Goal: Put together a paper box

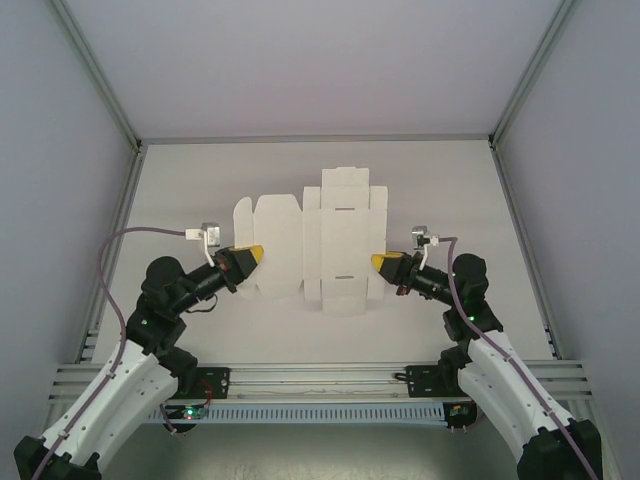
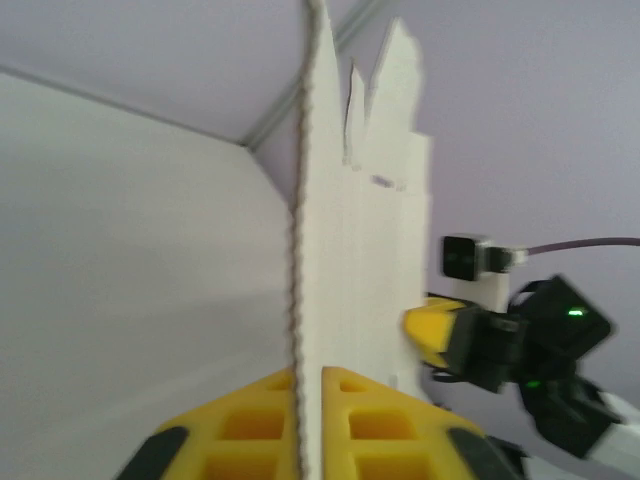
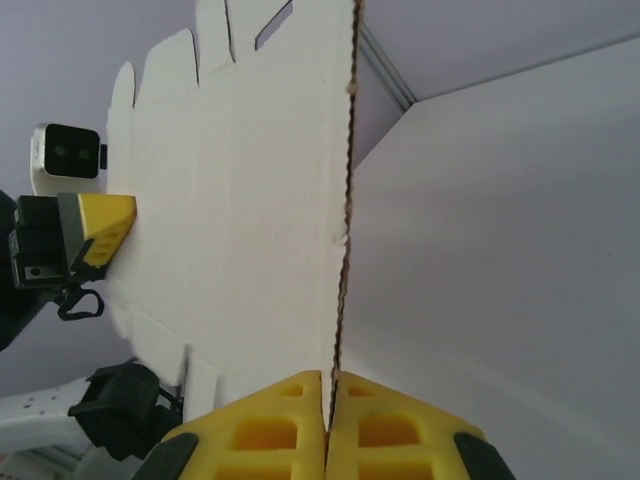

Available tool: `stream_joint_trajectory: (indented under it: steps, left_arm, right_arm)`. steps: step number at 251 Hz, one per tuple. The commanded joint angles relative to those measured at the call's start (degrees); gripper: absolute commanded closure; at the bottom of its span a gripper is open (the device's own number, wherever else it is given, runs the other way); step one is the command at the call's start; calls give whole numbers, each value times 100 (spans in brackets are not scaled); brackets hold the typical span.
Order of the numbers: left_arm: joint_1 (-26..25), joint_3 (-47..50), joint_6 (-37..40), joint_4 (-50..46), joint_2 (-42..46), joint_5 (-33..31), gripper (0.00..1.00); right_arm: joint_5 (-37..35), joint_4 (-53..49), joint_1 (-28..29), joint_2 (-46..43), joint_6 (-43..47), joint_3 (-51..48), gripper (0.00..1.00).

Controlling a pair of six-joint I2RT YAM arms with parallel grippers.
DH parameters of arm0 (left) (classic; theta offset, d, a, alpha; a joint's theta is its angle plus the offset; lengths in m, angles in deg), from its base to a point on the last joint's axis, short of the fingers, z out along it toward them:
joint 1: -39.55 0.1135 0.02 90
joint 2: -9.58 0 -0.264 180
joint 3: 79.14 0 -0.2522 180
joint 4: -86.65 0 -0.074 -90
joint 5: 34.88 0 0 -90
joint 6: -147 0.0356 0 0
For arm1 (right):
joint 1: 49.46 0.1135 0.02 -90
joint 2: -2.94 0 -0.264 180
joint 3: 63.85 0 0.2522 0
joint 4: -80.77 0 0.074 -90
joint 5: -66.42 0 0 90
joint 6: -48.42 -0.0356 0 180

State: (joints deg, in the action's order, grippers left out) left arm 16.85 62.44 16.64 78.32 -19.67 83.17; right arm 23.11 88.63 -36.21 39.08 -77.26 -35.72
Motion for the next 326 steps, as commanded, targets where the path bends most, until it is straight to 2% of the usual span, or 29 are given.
stream_joint_trajectory:
  steps: [1,21,31,43,87,132,181,233,253,281,309,326]
  left_arm:
    - [-12,-99,490,-1585,153,-1878,2]
    - [-14,-193,507,-2605,-87,-3330,0]
    - [-12,-297,413,-3057,-244,-3697,0]
    - [-10,-387,371,-3364,-391,-3796,0]
    - [-15,-390,605,-3095,-441,-3097,0]
    - [-15,-484,679,-2818,-501,-2539,0]
    - [-15,-772,697,-2756,-688,-2075,0]
    - [-23,-1069,499,-2769,-993,-2238,0]
    - [-24,-1301,601,-2830,-1294,-2067,0]
    - [-81,-1612,705,-2883,-1635,-1872,0]
    - [-124,-1840,731,-3013,-1836,-2172,0]
    - [-131,-1981,790,-3126,-1971,-2350,0]
  right_arm:
    - [-291,-578,-45,-89,763,109,100]
    - [-540,-902,39,-6,1130,124,100]
    - [-716,-1047,116,115,1277,140,100]
    - [-895,-1246,225,306,1441,152,100]
    - [-1994,-2064,820,1193,2067,716,100]
    - [-2581,-1829,1257,2013,2798,1180,100]
    - [-4578,-2430,2202,2868,4278,2205,100]
    - [-4844,-2215,2748,3365,6043,2475,100]
    - [-5000,-2096,2971,3548,6697,2516,100]
    - [-5401,-1711,3171,3828,7145,2571,100]
    - [-5855,-1301,3396,4056,7695,2510,100]
    - [-5834,-1242,3468,4124,7858,2515,100]
